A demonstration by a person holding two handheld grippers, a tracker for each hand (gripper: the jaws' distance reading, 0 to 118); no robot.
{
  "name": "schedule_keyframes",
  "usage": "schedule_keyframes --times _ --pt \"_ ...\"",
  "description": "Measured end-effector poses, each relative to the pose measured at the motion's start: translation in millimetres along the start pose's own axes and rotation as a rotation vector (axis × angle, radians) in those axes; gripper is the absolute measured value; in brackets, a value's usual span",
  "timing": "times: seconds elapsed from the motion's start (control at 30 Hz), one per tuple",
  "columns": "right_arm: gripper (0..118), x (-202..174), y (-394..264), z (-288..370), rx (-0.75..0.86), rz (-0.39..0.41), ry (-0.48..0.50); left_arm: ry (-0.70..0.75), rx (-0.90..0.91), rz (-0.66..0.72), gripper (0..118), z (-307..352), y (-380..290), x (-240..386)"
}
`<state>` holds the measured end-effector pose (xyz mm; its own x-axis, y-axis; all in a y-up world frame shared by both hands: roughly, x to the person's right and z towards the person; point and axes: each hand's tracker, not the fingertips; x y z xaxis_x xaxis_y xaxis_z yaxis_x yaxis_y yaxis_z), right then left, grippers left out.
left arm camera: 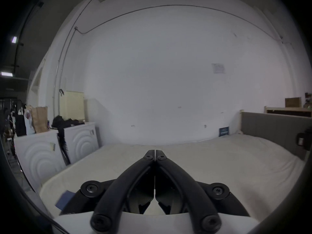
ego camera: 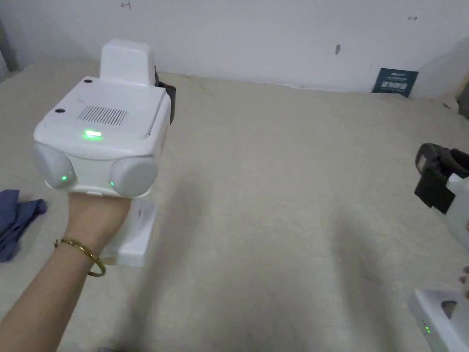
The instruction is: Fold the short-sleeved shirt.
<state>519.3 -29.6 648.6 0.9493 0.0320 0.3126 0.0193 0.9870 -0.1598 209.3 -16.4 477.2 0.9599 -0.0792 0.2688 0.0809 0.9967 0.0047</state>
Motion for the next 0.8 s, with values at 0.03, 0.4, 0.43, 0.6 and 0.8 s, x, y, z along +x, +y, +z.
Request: schedule_keyframes --times 0.03,0.4,0.43,0.6,0.8 --pt "2 2.4 1.4 1.8 0.002 -0.007 -0.002 -0.012 0.002 -0.002 0 6.7 -6.3 9.9" --pt "2 14.7 -25.7 14.5 -0.003 -0.025 -0.018 -0.076 -0.092 -0.019 0 40.1 -70.9 58.0" --pt "2 13.8 -30.0 14.1 -0.011 -0.030 -0.017 -0.077 -0.096 -0.018 0 41.9 -74.4 57.4" --pt "2 5.7 -53.7 13.6 -0.067 -0.035 -0.015 -0.068 -0.124 0.026 1 47.1 -81.5 51.7" --pt "35 4.3 -60.4 13.3 -0.090 -0.041 -0.021 -0.062 -0.143 0.026 47 49.5 -86.3 44.2"
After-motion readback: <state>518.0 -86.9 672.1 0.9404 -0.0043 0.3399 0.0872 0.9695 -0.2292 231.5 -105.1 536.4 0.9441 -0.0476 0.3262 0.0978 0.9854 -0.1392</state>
